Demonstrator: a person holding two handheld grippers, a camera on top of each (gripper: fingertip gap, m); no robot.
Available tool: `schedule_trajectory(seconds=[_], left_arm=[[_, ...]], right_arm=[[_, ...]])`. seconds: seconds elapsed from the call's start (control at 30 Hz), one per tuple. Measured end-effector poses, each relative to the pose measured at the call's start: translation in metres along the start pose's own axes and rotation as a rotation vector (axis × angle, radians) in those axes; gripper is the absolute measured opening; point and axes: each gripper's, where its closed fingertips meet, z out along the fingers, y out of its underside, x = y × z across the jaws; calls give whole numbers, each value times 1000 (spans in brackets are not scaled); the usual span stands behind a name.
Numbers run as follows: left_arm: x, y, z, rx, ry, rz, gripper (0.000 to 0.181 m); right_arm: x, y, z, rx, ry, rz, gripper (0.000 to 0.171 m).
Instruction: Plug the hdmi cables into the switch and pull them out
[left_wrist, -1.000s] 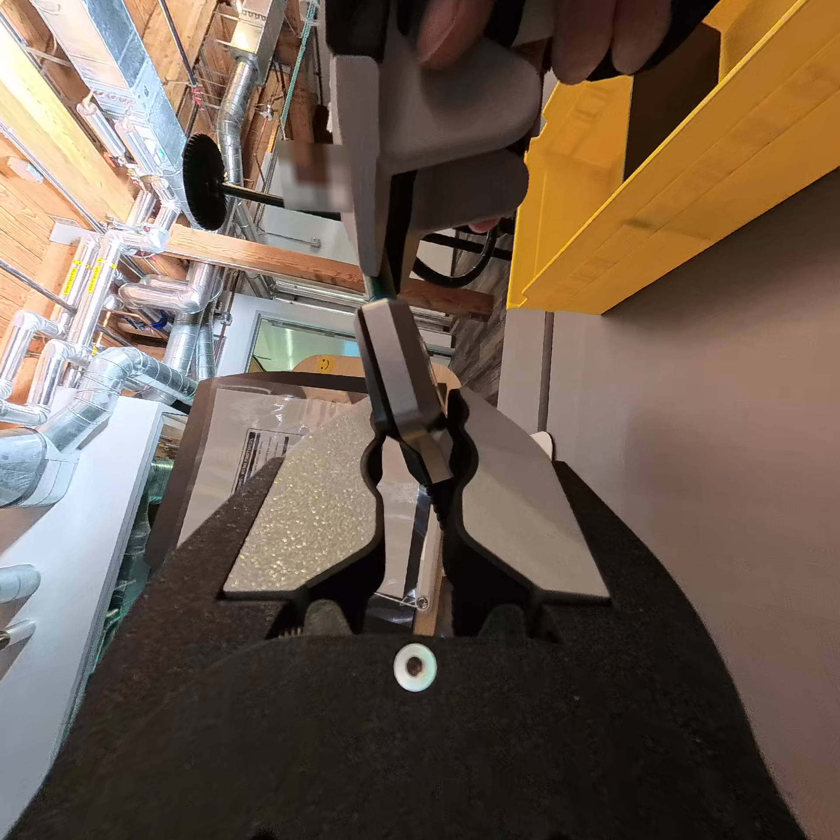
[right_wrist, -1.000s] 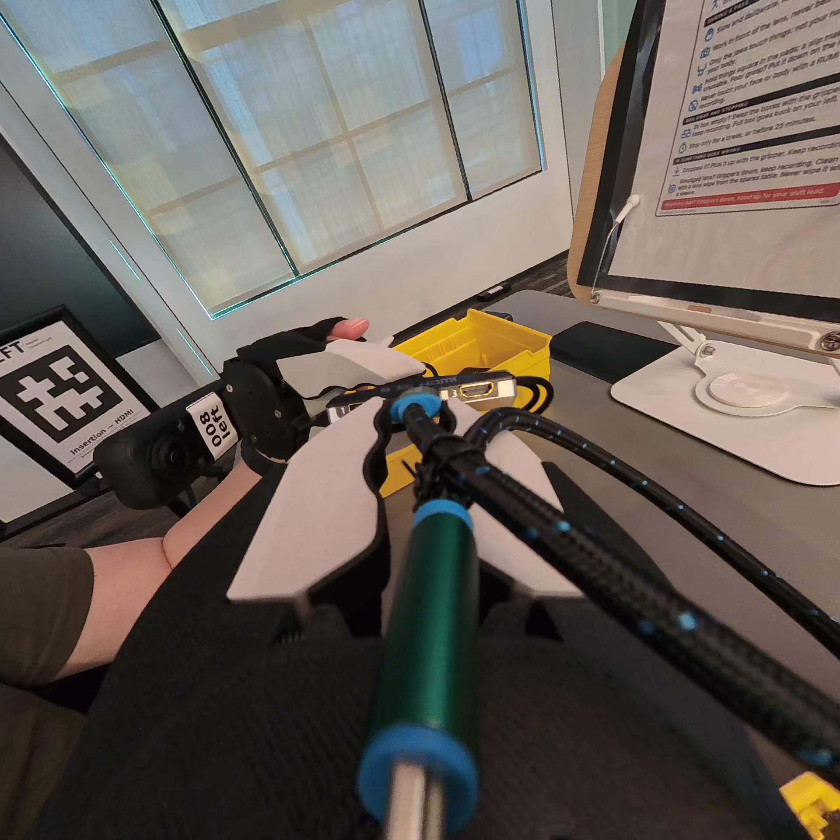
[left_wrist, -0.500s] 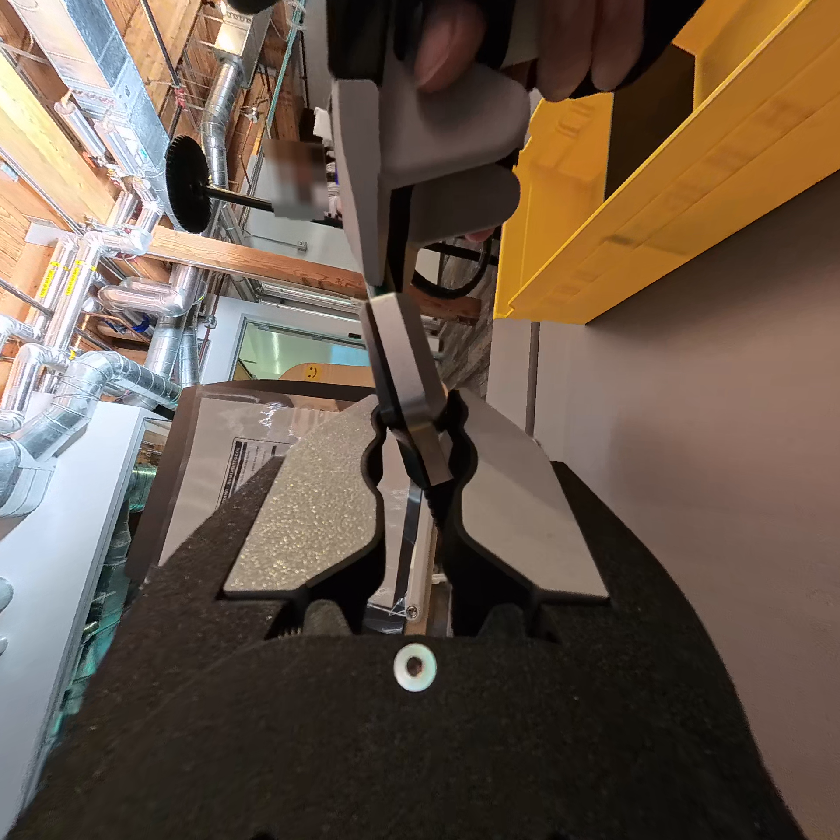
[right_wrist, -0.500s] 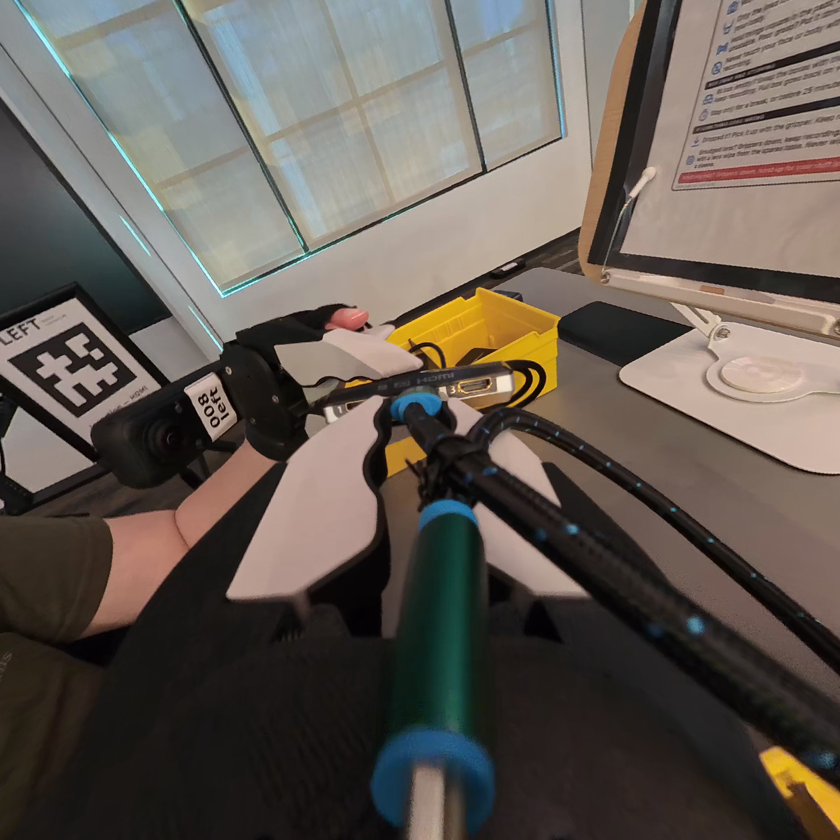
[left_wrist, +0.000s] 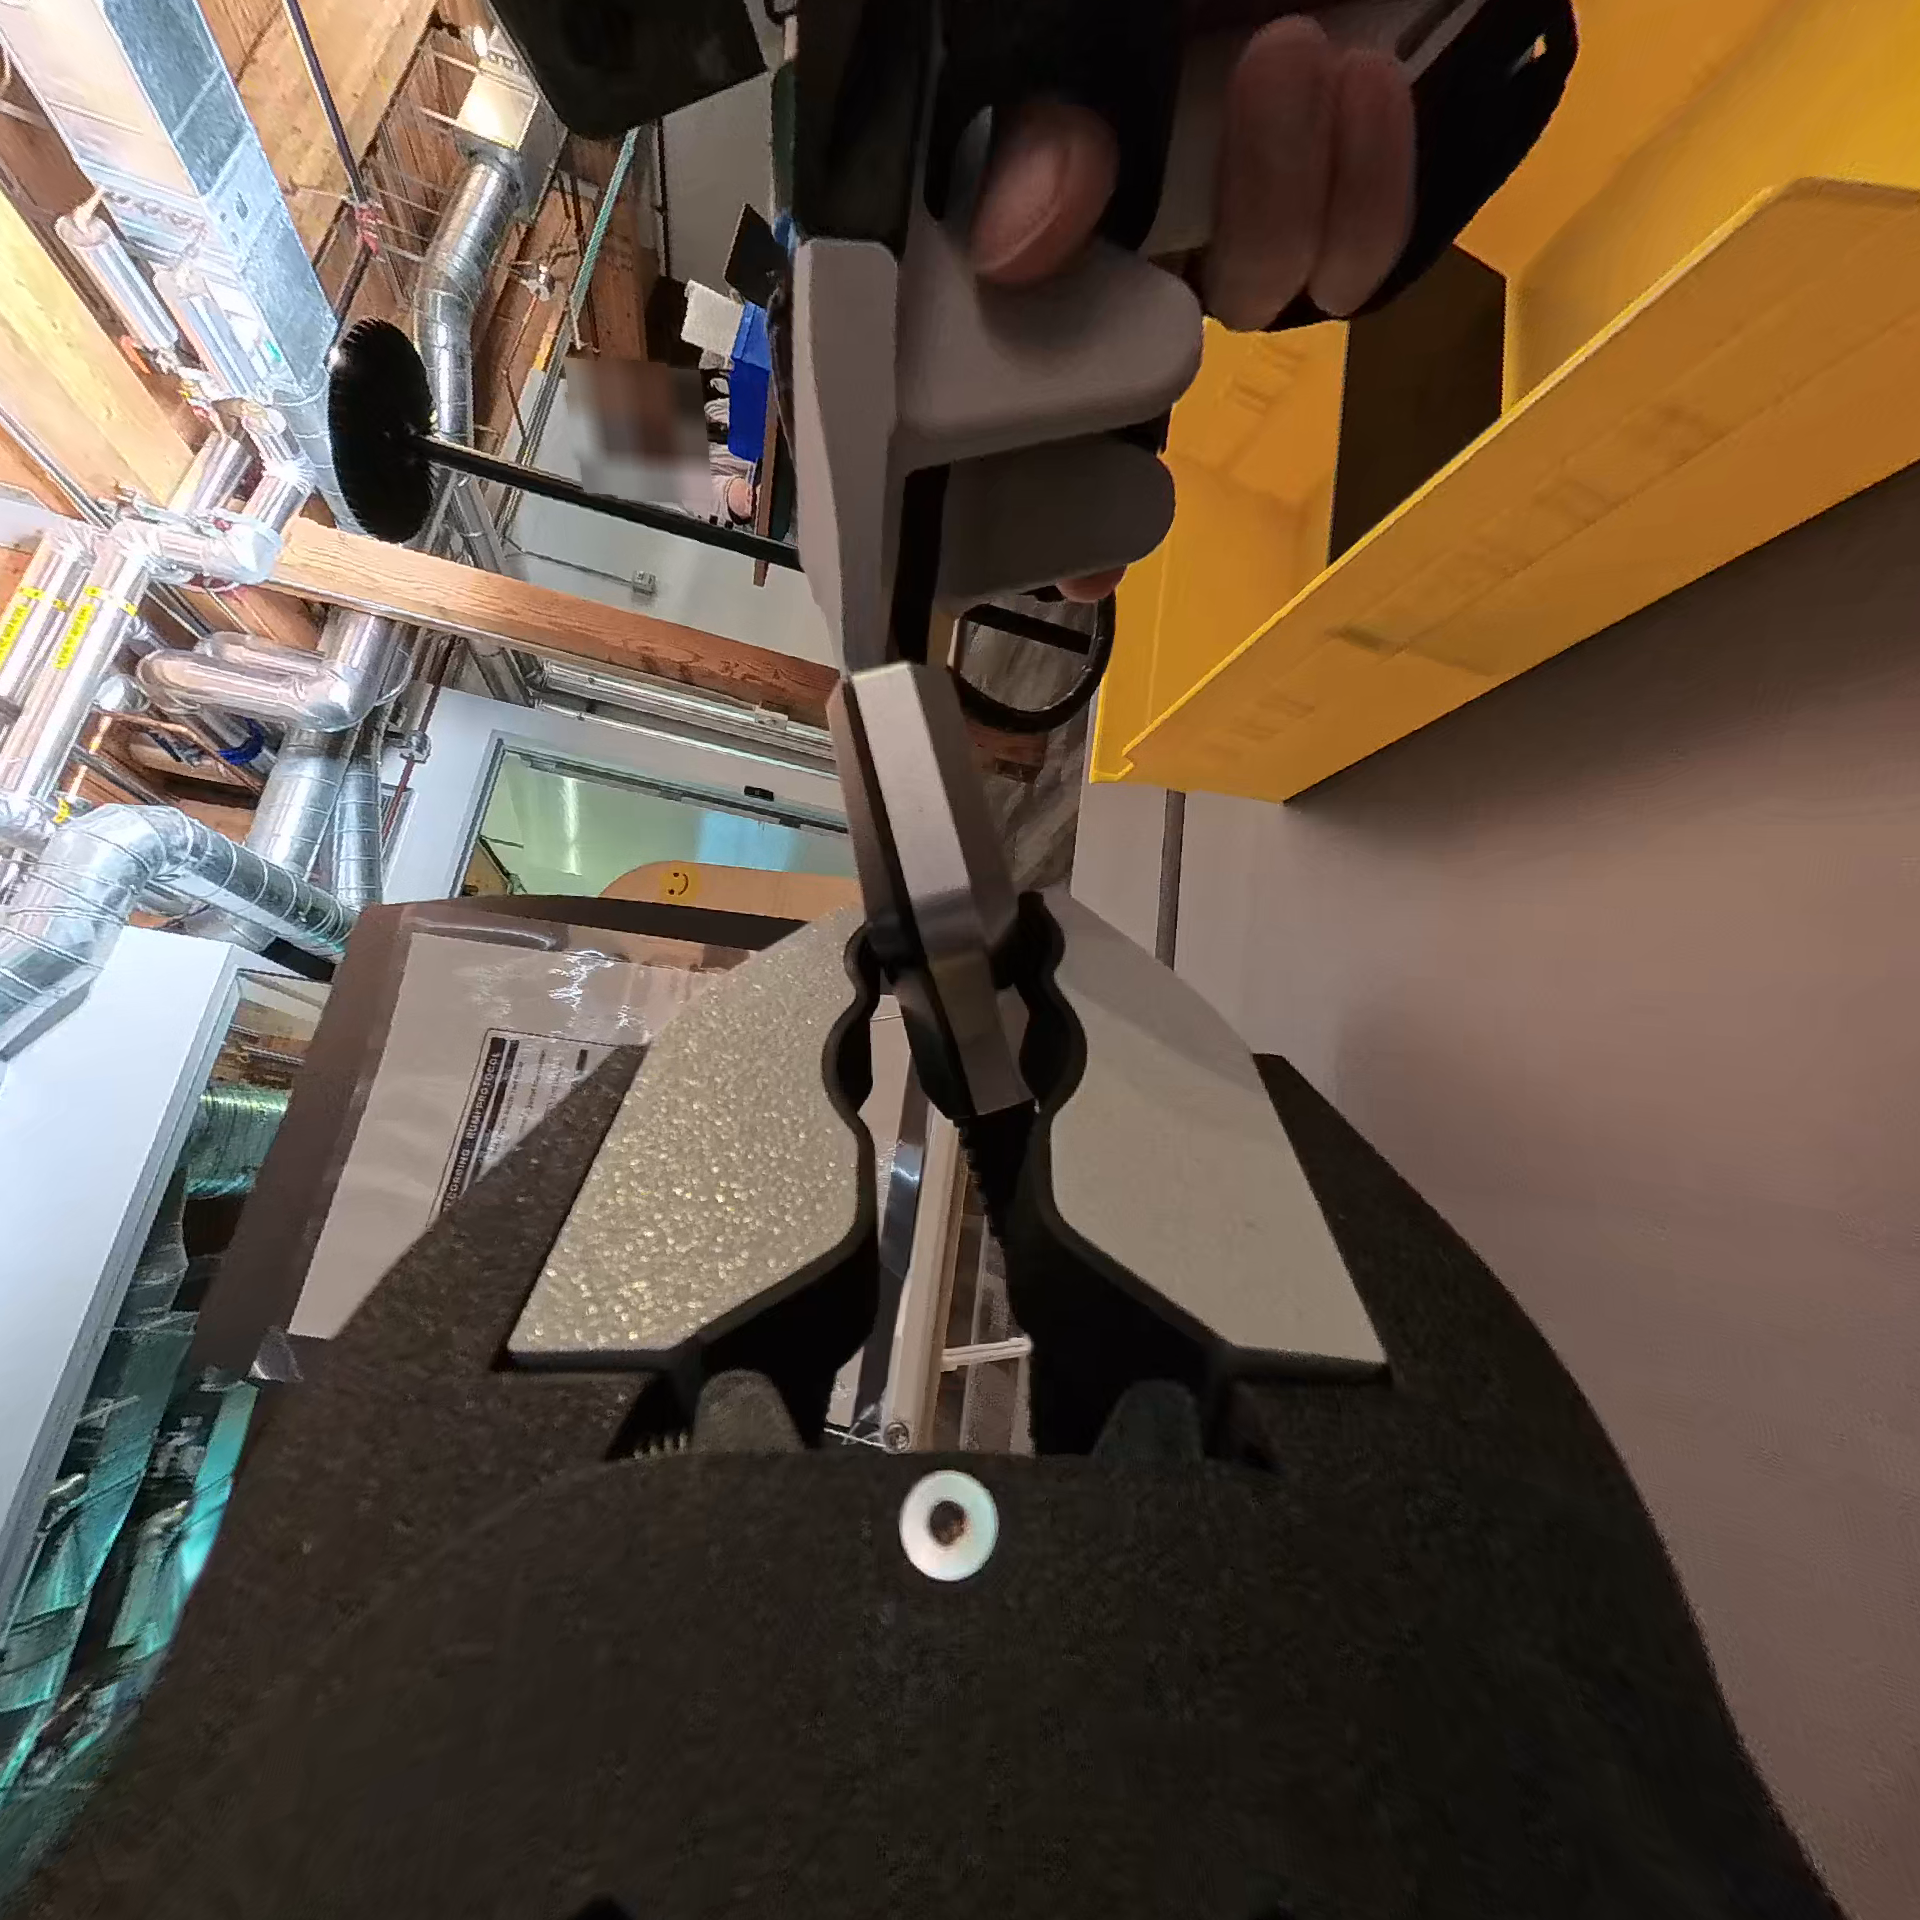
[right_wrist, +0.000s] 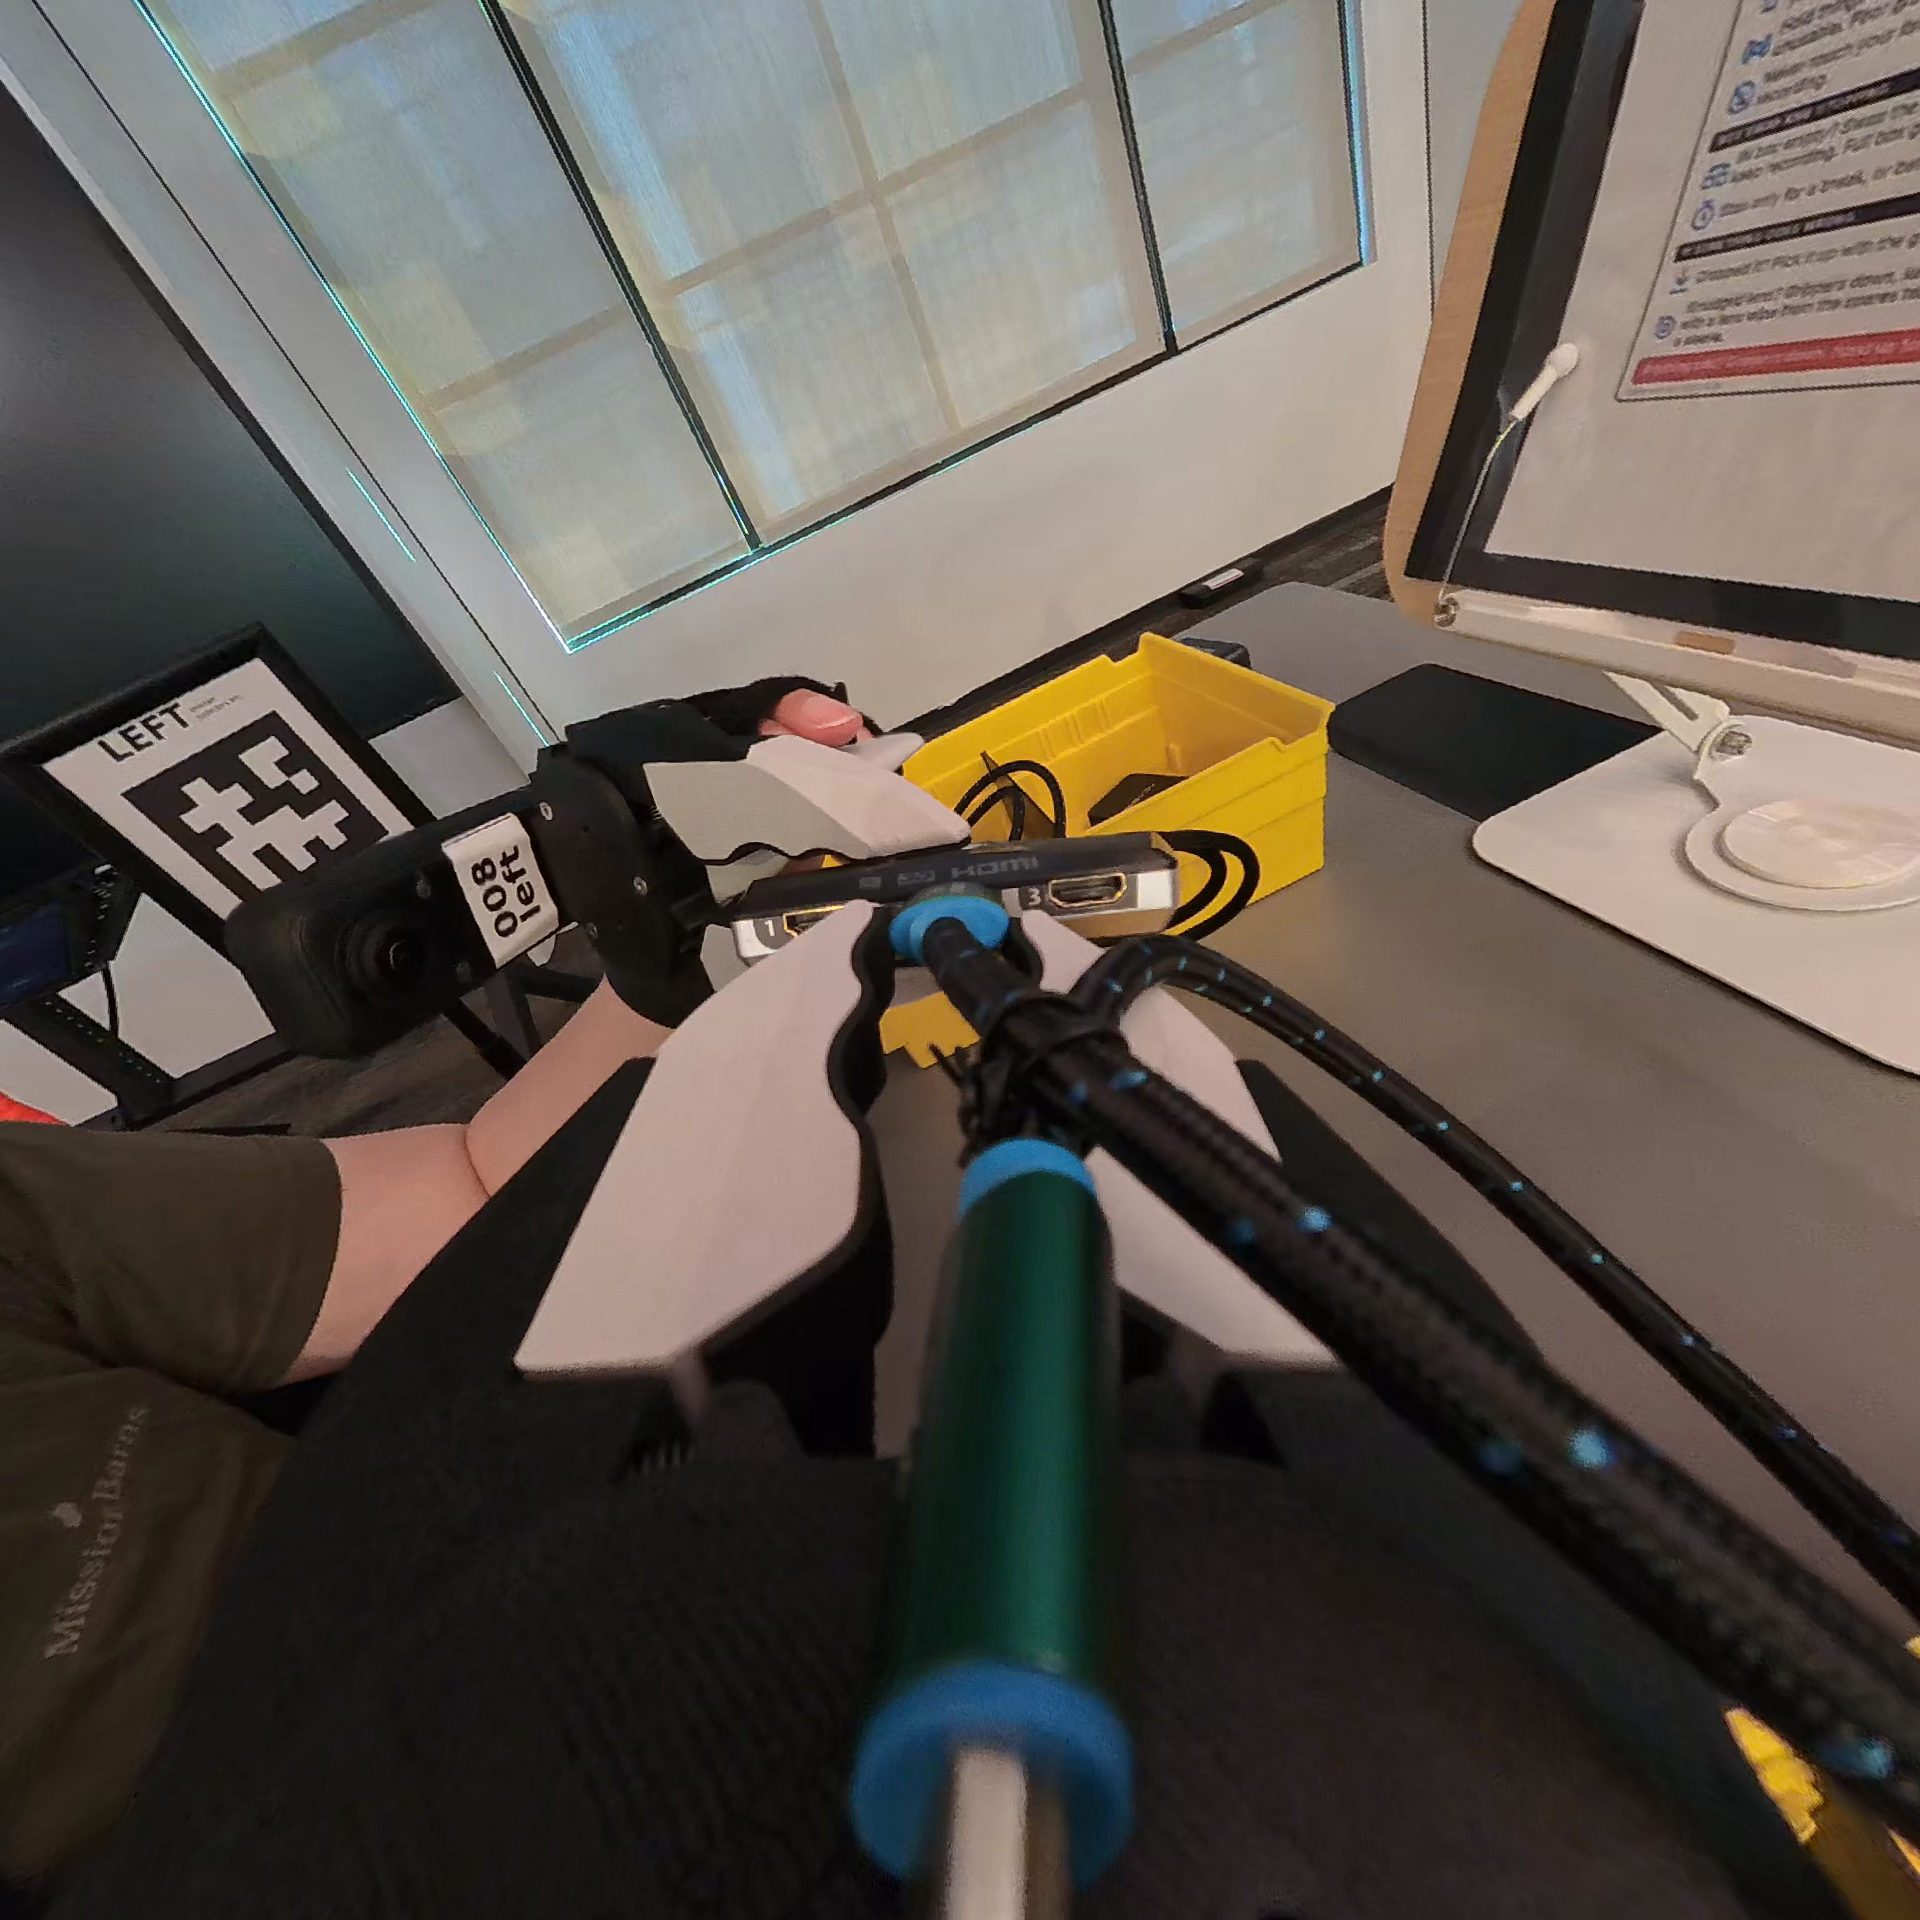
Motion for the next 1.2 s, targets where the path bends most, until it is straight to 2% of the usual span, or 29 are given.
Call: schedule_trajectory(seconds=[0.53, 0.67, 0.8, 0.93, 1.2], left_arm=[[3, -11, 0, 6, 34, -38, 24], [-4, -26, -3, 93, 4, -71, 22], [-16, -29, 0, 94, -69, -54, 23], [-19, -25, 6, 15, -117, -89, 23], [-14, -8, 16, -191, -91, -151, 24]], right_arm=[[-4, 5, -3, -46, -38, 21, 21], [-12, 5, 0, -31, -110, 60, 22], [-14, -10, -3, 2, -71, -9, 22], [-9, -16, -5, 54, -14, -2, 22], [-2, -16, -6, 41, 115, -130, 21]])
